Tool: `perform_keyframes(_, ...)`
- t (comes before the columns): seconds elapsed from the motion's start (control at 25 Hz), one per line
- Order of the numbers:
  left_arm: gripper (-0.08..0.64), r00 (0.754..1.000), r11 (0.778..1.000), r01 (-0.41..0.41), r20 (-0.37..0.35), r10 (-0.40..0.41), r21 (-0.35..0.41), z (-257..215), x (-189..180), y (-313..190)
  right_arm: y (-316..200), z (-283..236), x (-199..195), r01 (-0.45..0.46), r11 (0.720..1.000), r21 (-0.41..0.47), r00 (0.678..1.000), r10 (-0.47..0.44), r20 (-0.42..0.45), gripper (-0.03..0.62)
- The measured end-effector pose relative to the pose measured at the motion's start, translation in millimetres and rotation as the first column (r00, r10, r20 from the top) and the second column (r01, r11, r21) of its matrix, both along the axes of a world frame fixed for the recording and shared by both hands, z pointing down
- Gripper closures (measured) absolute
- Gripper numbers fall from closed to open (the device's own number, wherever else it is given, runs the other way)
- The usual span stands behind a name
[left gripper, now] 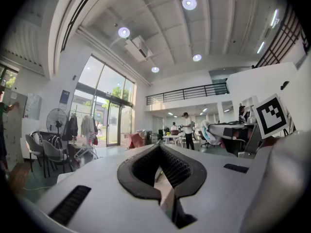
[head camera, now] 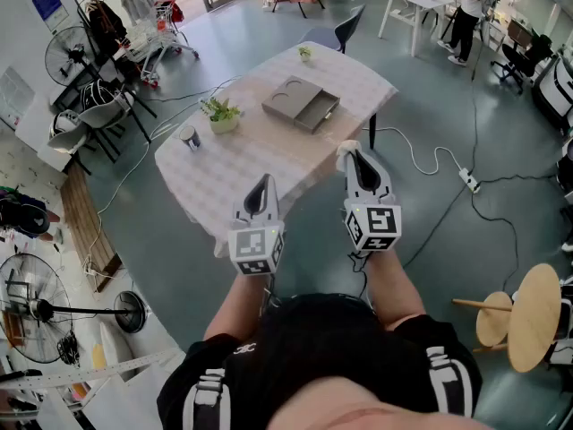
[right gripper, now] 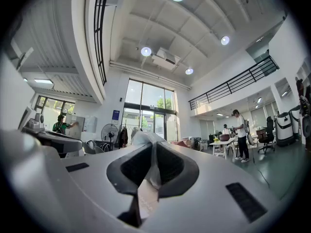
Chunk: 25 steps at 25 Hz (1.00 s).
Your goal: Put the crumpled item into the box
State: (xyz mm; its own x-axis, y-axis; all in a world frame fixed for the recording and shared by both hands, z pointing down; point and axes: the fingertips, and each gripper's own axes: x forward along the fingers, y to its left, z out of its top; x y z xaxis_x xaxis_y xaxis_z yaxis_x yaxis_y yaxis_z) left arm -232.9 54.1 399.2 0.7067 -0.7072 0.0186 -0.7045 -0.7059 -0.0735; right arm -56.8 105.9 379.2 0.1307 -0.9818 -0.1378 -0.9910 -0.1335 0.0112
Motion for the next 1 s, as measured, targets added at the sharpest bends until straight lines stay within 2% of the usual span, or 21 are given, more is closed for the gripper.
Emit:
perform_keyframes(0.24, 0.569, 1.000, 1.000, 0.008, -0.006, -0.008, -0.005, 2, 17, 9, 6, 5, 10, 0.026, 1.000, -0.003, 0.999, -0.026, -0.018, 0.566)
perform_keyframes(0.52, 0.568, 1.000, 1.000, 0.009, 0.000, -0.009, -0.022, 7, 38, 16, 18, 7, 27, 0.047, 0.998, 0.030, 0.999, -0.047, 0.015, 0.565)
perform_keyframes(1.0, 0.568, 1.000, 1.000, 0.011, 0.022, -0.011, -0.022, 21, 72, 42, 38, 29, 64, 0.033, 0.999, -0.002, 0.998, -0.033, 0.045, 0.565)
